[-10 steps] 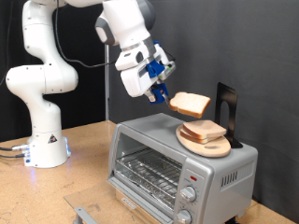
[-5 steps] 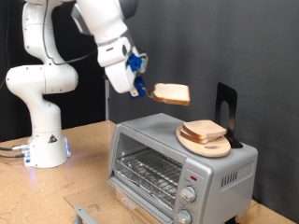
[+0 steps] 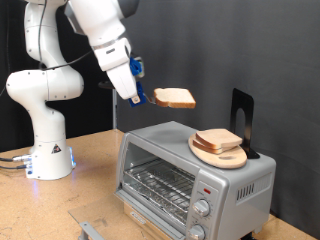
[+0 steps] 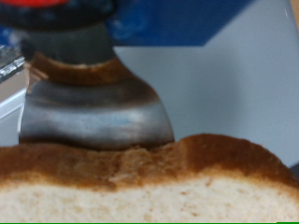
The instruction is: Make a piece of toast with the oven
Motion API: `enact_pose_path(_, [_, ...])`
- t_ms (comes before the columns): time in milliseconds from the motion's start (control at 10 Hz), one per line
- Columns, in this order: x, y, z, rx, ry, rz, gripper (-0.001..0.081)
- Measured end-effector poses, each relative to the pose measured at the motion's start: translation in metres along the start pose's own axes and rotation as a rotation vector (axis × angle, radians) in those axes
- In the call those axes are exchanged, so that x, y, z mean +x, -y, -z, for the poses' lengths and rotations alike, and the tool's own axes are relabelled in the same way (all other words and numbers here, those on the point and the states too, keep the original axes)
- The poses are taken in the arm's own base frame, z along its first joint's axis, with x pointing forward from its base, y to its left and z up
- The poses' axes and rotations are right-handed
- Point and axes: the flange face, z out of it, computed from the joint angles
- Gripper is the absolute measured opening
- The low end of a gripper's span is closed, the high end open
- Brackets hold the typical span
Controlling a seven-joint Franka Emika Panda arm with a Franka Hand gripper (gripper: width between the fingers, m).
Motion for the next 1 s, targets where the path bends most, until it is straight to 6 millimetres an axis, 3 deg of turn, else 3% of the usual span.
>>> enact_pose_path(200, [-0.009, -0.031, 0.016, -0.006, -0.023, 0.122, 0.0438])
enact_pose_path(600, [-0.009, -0.091, 0.043, -0.036, -0.077, 0.07, 0.0437])
enact_pose_path(800, [-0.011, -0.117, 0.047, -0.058, -0.043, 0.047, 0.0437])
enact_pose_path(1000, [-0.013, -0.13, 0.046, -0.056, -0.016, 0.031, 0.0437])
